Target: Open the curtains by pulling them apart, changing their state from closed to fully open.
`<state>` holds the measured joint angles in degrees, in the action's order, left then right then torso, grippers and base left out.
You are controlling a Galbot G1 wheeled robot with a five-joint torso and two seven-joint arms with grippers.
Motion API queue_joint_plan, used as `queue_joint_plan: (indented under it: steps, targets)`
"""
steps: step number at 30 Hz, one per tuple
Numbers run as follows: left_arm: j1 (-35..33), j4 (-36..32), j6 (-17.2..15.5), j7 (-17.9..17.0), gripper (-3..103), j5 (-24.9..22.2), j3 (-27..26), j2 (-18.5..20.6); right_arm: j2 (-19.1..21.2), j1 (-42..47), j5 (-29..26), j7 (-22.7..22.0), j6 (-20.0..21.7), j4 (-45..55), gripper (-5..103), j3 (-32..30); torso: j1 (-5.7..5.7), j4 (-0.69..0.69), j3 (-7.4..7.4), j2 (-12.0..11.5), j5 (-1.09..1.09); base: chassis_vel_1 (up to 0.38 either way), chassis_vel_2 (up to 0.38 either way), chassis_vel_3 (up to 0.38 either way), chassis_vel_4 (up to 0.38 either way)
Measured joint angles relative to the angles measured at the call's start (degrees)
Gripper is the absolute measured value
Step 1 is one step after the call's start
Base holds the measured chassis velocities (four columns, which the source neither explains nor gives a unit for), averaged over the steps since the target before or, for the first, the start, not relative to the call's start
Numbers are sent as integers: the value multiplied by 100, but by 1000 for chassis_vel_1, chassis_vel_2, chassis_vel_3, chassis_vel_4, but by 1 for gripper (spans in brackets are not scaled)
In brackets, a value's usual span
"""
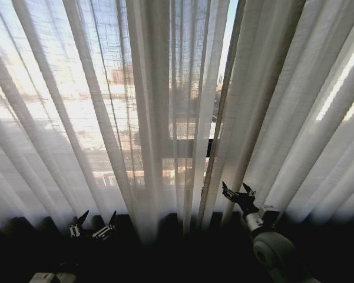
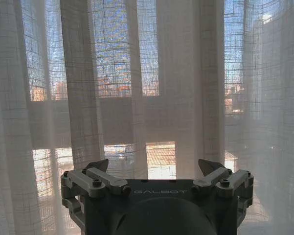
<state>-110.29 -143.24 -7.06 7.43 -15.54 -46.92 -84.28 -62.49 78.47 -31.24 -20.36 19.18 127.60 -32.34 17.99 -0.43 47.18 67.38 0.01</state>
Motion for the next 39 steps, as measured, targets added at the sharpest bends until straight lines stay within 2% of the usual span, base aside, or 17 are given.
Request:
queue_joint_plan:
  steps: [6, 27, 36, 39]
  targets:
    - [-10, 0, 11, 8, 100, 10, -1, -29, -79, 8, 182, 87, -4, -34, 100, 49, 0, 0, 0, 0, 0, 0, 0, 0, 0]
    - [-66, 0, 45, 21, 100, 39, -5, -101, -82, -44, 183, 112, -25, -96, 100, 55, 0, -1, 1, 0, 1, -37, 36, 40, -30]
    - [-140, 0, 151, 23, 100, 53, -24, -180, 77, -194, 45, 223, 8, -151, 100, 435, 1, -1, 0, 0, 0, -7, 4, 5, -5]
    - [-219, 0, 247, 25, 100, 113, -53, -249, 126, -525, -121, 225, 30, -500, 100, 575, -1, 0, 0, 0, 1, 0, 0, 0, 0]
